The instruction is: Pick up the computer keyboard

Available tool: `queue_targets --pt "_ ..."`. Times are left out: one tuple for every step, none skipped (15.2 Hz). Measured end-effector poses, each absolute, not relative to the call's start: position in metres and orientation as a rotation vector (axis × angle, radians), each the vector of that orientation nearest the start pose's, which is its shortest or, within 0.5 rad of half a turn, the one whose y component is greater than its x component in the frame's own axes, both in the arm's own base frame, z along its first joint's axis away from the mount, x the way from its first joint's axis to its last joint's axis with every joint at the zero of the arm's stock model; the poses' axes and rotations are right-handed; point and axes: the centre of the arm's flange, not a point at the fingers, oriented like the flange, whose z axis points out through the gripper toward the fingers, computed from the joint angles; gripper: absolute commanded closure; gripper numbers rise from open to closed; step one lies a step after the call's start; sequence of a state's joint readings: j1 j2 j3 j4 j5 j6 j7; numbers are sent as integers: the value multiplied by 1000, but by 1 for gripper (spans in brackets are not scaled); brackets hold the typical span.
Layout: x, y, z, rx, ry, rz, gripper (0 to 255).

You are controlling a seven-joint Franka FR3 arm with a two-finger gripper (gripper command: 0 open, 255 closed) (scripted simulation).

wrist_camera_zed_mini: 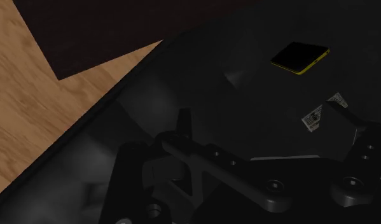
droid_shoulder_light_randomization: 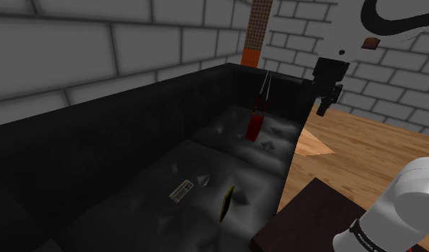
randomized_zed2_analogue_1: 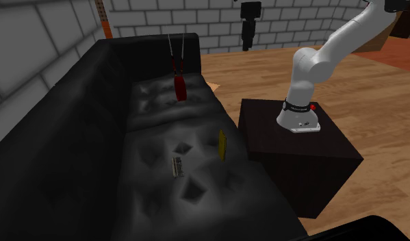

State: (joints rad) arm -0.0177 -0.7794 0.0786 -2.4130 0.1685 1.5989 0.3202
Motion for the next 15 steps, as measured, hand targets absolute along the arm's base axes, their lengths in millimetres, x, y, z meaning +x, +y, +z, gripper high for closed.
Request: queue_targets --pt "311 53 555 -2999 468 87 0" --pt "316 60 545 -2995 498 91 0" --pt "319 69 537 -2990 527 94 0" --pt "323 77 527 -2985 556 98 0" --pt "328 87 521 -2979 585 100 0" --pt "333 95 508 -2974 615 105 0" --pt "339 106 501 -2968 642 107 0" --pt "345 110 492 -2961 672 110 0" --pt "349 117 485 -2955 701 112 0" --pt "356 124 474 -2948 730 116 0" --pt "360 134 465 -2941 758 119 0" --pt "366 140 455 -2934 787 122 0" --pt "368 148 445 -2926 815 125 0" --pt "376 155 436 -2919 844 126 0" --pt "384 163 427 -2910 872 130 0"
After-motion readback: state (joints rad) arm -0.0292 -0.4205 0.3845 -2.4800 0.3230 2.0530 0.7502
